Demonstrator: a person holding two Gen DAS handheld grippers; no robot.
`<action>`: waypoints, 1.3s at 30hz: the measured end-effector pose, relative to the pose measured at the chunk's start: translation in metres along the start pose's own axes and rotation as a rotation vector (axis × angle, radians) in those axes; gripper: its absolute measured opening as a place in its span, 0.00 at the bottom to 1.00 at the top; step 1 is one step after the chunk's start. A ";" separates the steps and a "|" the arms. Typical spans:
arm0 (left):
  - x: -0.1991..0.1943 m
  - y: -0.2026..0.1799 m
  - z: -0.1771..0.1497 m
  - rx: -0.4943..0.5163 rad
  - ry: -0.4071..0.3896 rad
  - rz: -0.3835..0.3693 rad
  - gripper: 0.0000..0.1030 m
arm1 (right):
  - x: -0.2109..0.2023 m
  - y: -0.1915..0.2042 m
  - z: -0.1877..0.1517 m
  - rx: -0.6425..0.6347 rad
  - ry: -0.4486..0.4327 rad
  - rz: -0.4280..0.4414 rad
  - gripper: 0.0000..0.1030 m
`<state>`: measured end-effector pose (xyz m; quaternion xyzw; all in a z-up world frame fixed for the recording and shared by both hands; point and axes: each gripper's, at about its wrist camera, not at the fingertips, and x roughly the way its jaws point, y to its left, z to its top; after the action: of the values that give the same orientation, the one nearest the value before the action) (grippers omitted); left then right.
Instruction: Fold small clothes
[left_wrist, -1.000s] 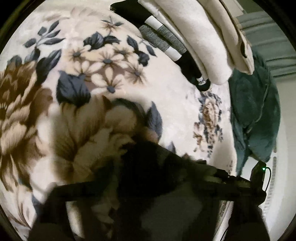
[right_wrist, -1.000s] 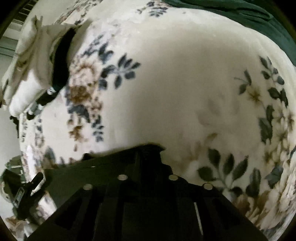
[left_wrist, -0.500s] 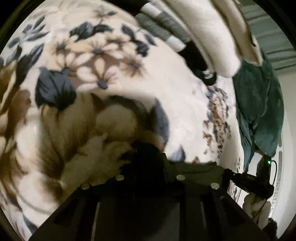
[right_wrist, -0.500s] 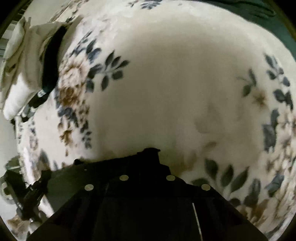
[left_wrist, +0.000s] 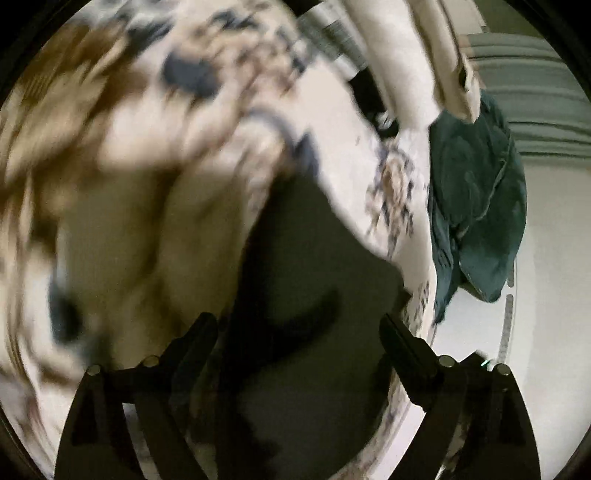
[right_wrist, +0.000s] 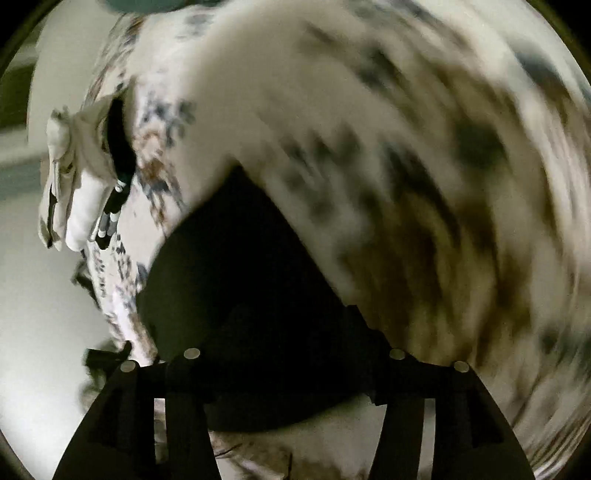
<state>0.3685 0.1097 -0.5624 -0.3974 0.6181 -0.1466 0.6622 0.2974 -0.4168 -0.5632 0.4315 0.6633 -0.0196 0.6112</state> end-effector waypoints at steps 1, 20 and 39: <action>0.002 0.005 -0.008 -0.008 0.013 0.002 0.87 | 0.011 -0.011 -0.020 0.039 0.018 0.021 0.56; 0.055 -0.006 -0.016 0.052 0.052 -0.051 0.97 | 0.143 -0.037 -0.106 0.216 -0.073 0.549 0.68; 0.064 -0.025 -0.012 0.127 0.062 0.042 0.96 | 0.168 0.022 -0.094 0.233 -0.124 0.491 0.69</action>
<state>0.3776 0.0452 -0.5886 -0.3368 0.6359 -0.1838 0.6696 0.2558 -0.2586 -0.6674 0.6446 0.4935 0.0262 0.5834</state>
